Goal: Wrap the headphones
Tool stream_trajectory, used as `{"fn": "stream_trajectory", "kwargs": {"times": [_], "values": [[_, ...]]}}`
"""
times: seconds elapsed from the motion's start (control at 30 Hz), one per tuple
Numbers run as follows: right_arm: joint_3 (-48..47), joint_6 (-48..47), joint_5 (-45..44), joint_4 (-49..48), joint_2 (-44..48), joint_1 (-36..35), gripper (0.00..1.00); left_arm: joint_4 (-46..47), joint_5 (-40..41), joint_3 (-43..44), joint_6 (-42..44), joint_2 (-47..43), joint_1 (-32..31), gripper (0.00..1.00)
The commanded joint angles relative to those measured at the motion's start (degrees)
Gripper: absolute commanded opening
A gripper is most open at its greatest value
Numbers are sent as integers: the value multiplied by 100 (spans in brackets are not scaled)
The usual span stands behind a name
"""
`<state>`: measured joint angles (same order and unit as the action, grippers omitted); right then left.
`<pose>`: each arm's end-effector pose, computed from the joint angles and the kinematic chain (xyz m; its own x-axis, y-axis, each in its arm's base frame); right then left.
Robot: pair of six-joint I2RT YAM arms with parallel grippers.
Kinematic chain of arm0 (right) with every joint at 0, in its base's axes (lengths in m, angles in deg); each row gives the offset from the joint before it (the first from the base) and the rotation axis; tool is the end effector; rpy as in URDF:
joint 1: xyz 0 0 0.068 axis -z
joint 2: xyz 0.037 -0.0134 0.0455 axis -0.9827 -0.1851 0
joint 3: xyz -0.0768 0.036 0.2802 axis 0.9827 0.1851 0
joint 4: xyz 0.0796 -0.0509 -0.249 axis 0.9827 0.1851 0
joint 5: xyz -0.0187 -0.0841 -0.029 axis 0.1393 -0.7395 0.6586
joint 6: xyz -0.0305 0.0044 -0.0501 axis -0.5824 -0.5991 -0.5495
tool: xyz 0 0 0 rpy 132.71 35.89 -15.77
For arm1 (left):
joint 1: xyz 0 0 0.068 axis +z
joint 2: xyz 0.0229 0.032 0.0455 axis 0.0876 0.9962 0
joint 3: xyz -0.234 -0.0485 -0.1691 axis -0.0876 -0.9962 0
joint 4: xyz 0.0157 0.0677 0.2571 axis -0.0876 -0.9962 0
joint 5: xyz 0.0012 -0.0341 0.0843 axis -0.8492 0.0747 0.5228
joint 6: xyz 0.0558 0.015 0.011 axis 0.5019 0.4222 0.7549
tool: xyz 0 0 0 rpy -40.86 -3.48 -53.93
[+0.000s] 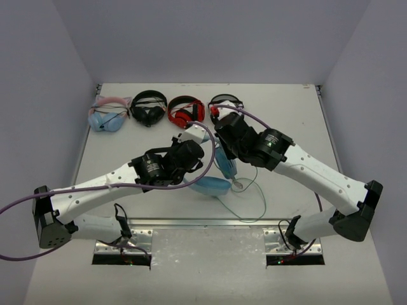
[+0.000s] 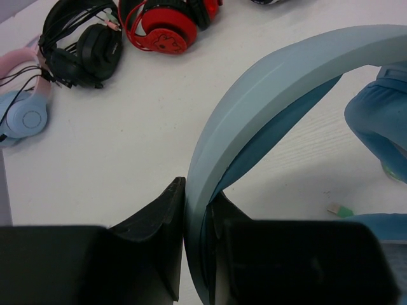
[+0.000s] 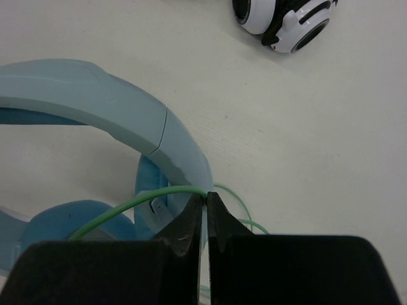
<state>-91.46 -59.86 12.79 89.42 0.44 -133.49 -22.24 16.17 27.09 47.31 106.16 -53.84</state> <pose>0.1882 0.2236 0.3861 -0.5864 -0.2226 -0.7788 -0.2852 0.9567 -0.0586 0.1558 -0.2007 0.3483 -0.4119 0.4195 -0.8090 0.2821 0.9028 0.3245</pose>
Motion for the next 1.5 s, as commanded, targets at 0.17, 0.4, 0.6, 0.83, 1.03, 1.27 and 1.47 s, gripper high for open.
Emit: {"fn": "stream_trajectory", "kwargs": {"times": [0.17, 0.4, 0.6, 0.83, 1.03, 1.27, 1.47], "values": [[-256, -17, -98, 324, -335, -25, 3, 243, 422, 517, -488, 167, -54, 0], [-352, 18, -63, 490, -414, -25, 6, 225, 510, 525, -523, 203, -54, 0], [-888, 105, -379, 1289, -1098, -25, 1, 198, 633, 517, -567, 159, -54, 0], [-1362, 308, -529, 1808, -1592, 89, 1, 365, 677, 376, -515, -122, -54, 0], [-1925, 387, -634, 2450, -2058, 159, 1, 532, 650, 262, -418, -351, -54, 1], [-2049, 422, -644, 2803, -2217, 177, 1, 576, 756, 253, -426, -333, -54, 0], [-1671, 378, -599, 2627, -1935, 186, 1, 392, 1134, 306, -646, -360, -54, 0]]}}
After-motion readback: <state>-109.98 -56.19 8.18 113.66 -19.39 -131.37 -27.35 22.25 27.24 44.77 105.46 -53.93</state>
